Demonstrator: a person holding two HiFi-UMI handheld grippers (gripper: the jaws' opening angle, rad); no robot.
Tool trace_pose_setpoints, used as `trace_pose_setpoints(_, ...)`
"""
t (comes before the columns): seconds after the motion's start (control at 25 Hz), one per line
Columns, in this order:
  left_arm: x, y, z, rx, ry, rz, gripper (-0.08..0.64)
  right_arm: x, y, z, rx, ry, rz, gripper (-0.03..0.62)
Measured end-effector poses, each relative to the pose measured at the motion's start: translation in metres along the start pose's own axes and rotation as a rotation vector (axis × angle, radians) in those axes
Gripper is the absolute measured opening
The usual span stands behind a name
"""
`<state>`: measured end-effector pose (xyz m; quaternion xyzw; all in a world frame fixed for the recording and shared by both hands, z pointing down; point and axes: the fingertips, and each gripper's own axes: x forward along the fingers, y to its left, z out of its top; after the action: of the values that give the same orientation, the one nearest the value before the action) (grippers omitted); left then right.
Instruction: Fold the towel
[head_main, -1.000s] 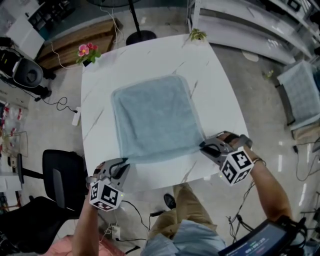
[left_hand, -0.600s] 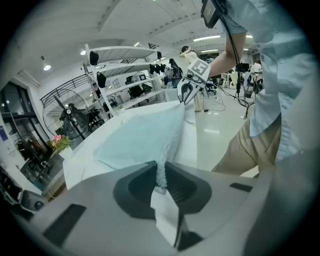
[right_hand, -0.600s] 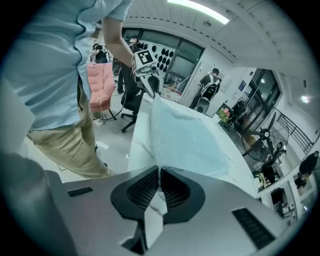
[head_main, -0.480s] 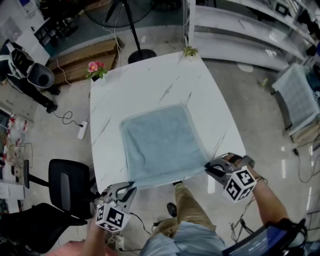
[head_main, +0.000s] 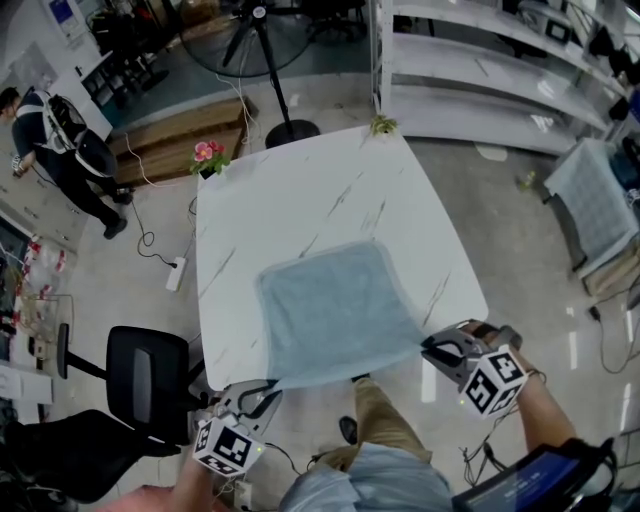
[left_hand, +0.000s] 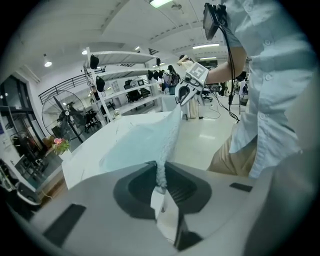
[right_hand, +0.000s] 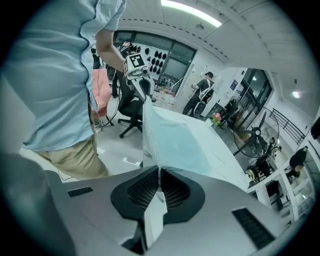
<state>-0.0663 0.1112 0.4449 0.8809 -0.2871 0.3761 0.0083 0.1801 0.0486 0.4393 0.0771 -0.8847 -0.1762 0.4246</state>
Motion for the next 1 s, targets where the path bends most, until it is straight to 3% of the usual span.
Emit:
trace_pose_setpoints(0.48, -0.014, 0.095, 0.051, -0.108, -0.054, 0.101, 0.048, -0.006, -0.113, 0.035, 0.095, -0.115, -0.101, 0.032)
trace_pose_setpoints(1.0, 0.023, 0.191, 0.042, -0.17, -0.035, 0.108, 0.049, 0.044, -0.198, 0.031, 0.176, -0.132, -0.075, 0.032)
